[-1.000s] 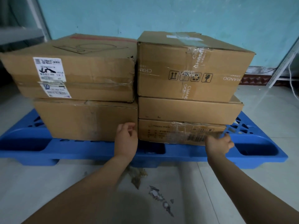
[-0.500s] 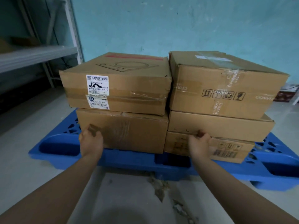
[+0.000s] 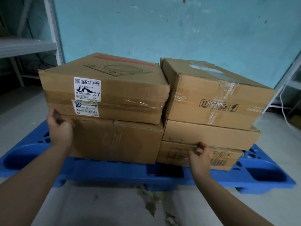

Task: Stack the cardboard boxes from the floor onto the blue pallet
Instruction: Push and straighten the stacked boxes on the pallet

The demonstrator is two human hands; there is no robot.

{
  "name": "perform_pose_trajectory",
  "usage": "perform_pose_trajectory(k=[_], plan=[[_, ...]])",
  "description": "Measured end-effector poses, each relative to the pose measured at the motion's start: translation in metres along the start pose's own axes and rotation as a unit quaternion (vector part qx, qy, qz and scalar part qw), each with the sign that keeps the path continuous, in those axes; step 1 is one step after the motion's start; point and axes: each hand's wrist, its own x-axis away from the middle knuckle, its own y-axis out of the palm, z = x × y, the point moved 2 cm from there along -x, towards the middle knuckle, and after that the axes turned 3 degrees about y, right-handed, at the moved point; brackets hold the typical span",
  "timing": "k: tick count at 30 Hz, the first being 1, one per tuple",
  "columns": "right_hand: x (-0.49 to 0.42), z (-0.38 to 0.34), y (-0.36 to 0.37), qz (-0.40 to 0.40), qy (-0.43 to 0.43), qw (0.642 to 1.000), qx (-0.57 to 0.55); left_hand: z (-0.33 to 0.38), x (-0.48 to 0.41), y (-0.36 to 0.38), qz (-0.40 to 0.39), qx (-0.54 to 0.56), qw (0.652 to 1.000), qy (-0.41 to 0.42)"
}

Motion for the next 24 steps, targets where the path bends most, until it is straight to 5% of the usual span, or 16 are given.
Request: perform_pose_trajectory(k=[4, 10, 19, 24], plan=[[-0.002, 0.004, -0.003, 0.002, -0.009, 1.000, 0.001, 0.005, -0.002, 0.000, 0.089, 0.068, 0.993, -0.048], [-0.009, 0.008, -0.011, -0.019, -0.028, 0.999, 0.007, 0.015, -0.019, 0.002, 0.012, 0.040, 0.999, -0.025], [-0.011, 0.010, -0.007, 0.005, -0.019, 1.000, 0.001, 0.012, 0.000, 0.011, 0.040, 0.052, 0.998, 0.001], [-0.040, -0.019, -0.043, 0.172, 0.010, 0.985, -0.003, 0.000, 0.004, 0.009, 0.065, 0.075, 0.995, -0.012]])
